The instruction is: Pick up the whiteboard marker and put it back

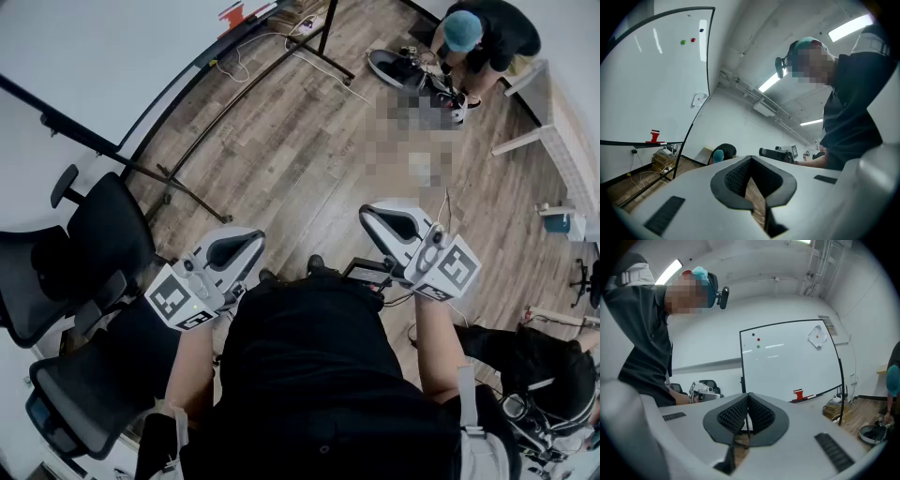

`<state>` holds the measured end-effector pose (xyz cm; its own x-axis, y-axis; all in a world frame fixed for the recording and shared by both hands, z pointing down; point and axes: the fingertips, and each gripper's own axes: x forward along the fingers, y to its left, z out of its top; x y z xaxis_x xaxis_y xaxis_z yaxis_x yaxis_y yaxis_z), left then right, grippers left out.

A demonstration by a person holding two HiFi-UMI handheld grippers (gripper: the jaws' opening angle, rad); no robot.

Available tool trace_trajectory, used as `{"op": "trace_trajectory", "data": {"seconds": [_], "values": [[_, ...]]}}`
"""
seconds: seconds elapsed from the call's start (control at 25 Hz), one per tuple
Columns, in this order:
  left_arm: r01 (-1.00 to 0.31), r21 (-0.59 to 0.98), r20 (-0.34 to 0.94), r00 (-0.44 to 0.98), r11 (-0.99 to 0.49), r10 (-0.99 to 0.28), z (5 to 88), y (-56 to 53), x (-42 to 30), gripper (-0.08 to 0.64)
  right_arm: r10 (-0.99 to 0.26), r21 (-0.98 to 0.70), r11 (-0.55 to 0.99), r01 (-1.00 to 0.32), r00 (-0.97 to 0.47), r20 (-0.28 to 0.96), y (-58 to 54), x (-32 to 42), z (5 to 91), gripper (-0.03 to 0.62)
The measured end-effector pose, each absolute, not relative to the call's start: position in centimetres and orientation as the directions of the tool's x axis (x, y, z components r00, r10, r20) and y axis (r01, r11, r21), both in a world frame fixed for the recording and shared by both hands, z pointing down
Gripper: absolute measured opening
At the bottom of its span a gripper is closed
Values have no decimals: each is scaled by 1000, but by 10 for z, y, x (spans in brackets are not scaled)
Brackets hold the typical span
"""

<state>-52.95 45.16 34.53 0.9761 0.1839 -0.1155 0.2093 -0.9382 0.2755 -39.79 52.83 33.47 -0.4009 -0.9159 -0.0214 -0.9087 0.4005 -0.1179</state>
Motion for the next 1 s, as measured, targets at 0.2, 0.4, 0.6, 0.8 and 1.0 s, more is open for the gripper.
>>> {"op": "trace_trajectory", "data": {"seconds": [0.2, 0.4, 0.6, 0.8, 1.0], "values": [[201, 239, -90, 979, -950, 185, 335, 466, -490, 11, -912, -72, 407, -911, -409, 19, 533, -372, 337, 18], [213, 253, -91, 976, -944, 196, 332, 476, -453, 11, -907, -73, 415, -907, -419, 40, 541, -348, 351, 19], [192, 275, -71, 981, -942, 179, 335, 494, -430, 11, -905, -130, 418, -899, -425, 25, 558, -327, 362, 20], [150, 322, -50, 989, -935, 141, 340, 501, -420, 11, -890, -140, 445, -885, -454, 37, 562, -316, 371, 20], [101, 315, -11, 995, -944, 103, 349, 514, -421, 11, -872, -153, 475, -866, -487, 49, 571, -316, 381, 20]]}}
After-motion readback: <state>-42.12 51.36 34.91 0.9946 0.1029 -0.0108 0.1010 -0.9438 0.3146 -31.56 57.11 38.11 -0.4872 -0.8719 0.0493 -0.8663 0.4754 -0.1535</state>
